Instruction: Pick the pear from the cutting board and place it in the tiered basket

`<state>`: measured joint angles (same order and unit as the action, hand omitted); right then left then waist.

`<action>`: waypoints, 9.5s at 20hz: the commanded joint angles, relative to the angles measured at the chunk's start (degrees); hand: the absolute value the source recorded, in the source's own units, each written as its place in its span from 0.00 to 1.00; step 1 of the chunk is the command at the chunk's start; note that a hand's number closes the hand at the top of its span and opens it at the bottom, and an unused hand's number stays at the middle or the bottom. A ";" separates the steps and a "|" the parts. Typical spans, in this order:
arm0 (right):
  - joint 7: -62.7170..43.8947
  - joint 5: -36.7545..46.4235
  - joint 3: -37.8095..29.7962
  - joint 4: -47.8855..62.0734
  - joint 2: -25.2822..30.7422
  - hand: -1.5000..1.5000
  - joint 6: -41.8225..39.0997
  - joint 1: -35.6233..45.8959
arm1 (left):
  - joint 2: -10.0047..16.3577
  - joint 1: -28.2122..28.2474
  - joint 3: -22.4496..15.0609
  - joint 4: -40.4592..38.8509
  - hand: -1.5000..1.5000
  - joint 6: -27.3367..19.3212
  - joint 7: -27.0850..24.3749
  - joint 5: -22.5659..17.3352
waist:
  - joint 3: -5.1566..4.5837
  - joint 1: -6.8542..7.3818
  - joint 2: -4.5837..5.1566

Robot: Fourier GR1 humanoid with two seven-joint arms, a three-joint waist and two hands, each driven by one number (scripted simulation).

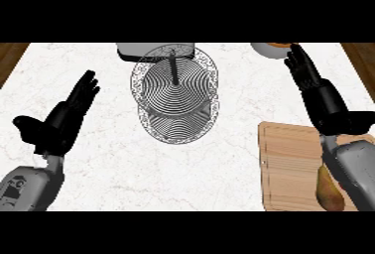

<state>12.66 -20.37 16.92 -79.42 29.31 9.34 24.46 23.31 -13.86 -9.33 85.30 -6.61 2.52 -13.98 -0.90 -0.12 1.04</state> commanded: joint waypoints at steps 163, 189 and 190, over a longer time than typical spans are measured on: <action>-36.65 52.62 4.72 34.31 -29.28 0.00 22.05 42.45 | -11.28 8.97 12.88 4.65 0.50 12.43 11.08 7.64 | 0.88 2.14 -0.68; -29.90 28.15 -22.83 6.79 -13.58 0.00 22.95 25.54 | -12.29 9.69 14.05 4.85 0.50 10.76 11.36 9.57 | 0.92 -0.55 -1.20; -29.58 26.31 -25.40 5.83 -11.71 0.00 22.37 24.71 | -13.35 10.57 13.37 6.64 0.50 9.64 11.64 10.02 | 0.94 -0.58 -1.24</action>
<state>-16.78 8.82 -4.41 -68.89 12.67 34.31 53.38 11.29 -3.34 4.96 91.46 4.59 13.97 -5.37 0.02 -0.44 -0.16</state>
